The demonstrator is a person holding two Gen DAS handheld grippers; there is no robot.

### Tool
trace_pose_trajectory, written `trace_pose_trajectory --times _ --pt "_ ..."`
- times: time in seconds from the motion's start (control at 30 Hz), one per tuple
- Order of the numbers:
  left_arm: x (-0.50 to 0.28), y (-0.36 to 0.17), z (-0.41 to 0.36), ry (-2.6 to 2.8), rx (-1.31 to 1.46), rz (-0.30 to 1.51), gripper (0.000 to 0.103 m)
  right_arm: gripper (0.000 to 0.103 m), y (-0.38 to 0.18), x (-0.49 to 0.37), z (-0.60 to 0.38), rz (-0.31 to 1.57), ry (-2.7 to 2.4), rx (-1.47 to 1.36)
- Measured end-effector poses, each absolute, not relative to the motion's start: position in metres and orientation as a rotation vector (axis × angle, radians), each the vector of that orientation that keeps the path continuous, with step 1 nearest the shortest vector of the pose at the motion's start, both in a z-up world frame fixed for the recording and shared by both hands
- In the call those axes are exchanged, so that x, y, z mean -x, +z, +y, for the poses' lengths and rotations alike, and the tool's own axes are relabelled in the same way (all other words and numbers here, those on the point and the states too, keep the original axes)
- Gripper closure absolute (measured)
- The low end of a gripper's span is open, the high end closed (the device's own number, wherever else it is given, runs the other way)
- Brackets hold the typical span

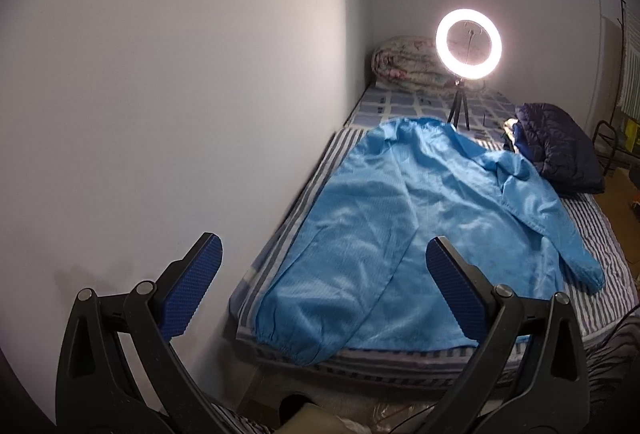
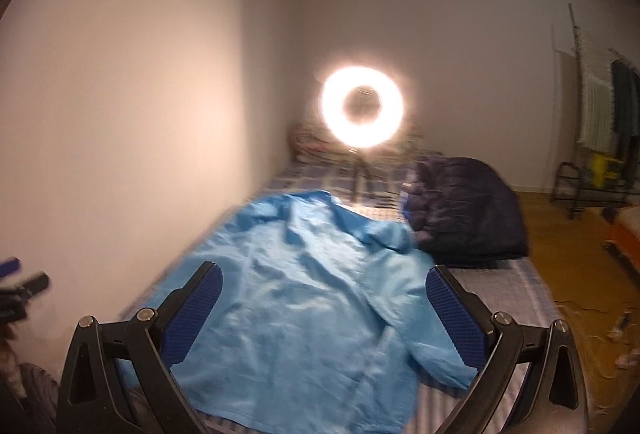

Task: Fold large clothes

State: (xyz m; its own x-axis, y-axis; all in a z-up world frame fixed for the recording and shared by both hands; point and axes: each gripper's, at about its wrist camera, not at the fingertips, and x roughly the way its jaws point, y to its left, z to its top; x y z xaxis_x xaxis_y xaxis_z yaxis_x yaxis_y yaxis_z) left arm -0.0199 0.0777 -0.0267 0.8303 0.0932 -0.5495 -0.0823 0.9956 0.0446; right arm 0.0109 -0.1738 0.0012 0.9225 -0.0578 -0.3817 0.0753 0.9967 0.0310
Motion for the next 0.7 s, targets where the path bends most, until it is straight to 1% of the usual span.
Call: trace_pose_trajectory --times 0.07,0.13,0.17,0.2,0.23,0.3,0.33,0.47,0.53,0.7 --pt "0.019 -0.035 0.082 0.100 -0.043 0.592 0.000 0.000 -0.003 -0.016 -0.171 0.370 -0.034 -0.074" --pt "0.016 -0.046 0.085 0.097 -0.068 0.607 0.000 0.001 -0.007 -0.028 -0.166 0.390 -0.009 -0.074" --pt "0.014 -0.053 0.087 0.094 -0.073 0.616 0.002 0.002 -0.010 -0.035 -0.163 0.404 0.009 -0.067" --pt "0.012 -0.057 0.088 0.093 -0.071 0.625 0.008 0.006 -0.014 -0.044 -0.159 0.418 0.035 -0.055" --pt "0.009 -0.063 0.091 0.090 -0.060 0.645 0.011 0.010 -0.018 -0.053 -0.154 0.435 0.059 -0.045" --pt "0.003 -0.075 0.096 0.070 -0.026 0.691 0.022 0.017 -0.027 -0.071 -0.145 0.487 0.119 -0.033" --pt "0.001 -0.081 0.098 0.067 -0.012 0.709 0.024 0.020 -0.031 -0.079 -0.141 0.512 0.148 -0.034" --pt "-0.006 -0.104 0.104 0.082 0.026 0.775 0.032 0.027 -0.055 -0.117 -0.127 0.616 0.288 -0.061" --pt "-0.009 -0.114 0.108 0.089 0.053 0.808 0.032 0.030 -0.067 -0.133 -0.119 0.645 0.342 -0.072" --pt "-0.017 -0.149 0.127 0.101 0.194 0.916 0.032 0.033 -0.101 -0.162 -0.105 0.700 0.427 -0.115"
